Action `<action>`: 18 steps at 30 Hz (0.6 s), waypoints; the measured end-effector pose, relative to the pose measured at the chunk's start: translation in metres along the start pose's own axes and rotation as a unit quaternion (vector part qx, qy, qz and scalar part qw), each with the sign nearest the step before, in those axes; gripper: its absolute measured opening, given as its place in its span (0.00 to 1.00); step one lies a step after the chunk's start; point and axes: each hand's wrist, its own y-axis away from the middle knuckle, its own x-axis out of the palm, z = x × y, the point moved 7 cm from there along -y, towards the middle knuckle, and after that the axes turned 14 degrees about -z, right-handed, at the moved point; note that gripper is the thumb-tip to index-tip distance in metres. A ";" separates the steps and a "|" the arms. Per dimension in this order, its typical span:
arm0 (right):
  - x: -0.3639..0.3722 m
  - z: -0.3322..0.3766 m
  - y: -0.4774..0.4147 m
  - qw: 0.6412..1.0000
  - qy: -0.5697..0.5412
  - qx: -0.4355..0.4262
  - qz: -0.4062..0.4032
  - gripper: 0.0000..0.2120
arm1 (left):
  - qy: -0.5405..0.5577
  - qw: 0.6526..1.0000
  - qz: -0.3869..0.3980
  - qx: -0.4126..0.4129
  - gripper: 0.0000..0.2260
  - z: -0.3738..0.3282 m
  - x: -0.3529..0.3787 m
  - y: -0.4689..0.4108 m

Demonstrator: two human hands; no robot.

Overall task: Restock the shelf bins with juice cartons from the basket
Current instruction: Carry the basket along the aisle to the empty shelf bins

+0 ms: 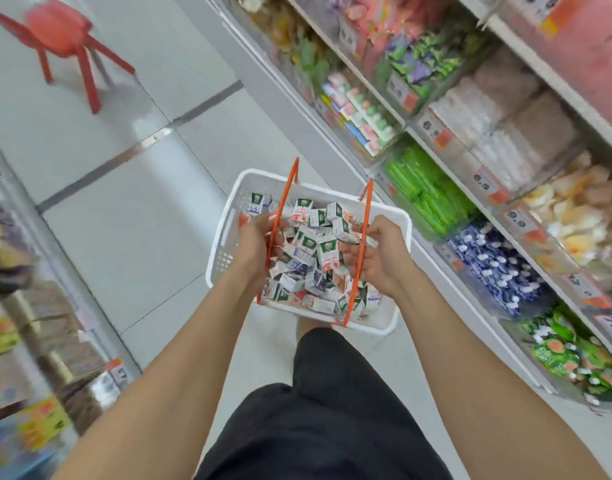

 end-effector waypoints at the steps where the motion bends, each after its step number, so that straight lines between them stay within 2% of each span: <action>1: 0.023 0.016 -0.007 1.000 0.006 0.002 0.007 0.14 | 0.005 1.000 -0.003 0.002 0.20 -0.022 -0.006 -0.016; 6: 0.142 0.095 -0.036 0.998 0.059 0.008 0.016 0.10 | 0.043 0.998 -0.046 -0.018 0.23 -0.119 -0.050 -0.099; 11: 0.272 0.175 -0.065 0.994 0.106 -0.005 0.025 0.15 | 0.084 0.994 -0.071 -0.023 0.21 -0.214 -0.101 -0.175; 18: 0.489 0.267 -0.100 0.993 0.109 -0.031 0.032 0.15 | 0.140 0.988 -0.042 -0.053 0.19 -0.352 -0.194 -0.320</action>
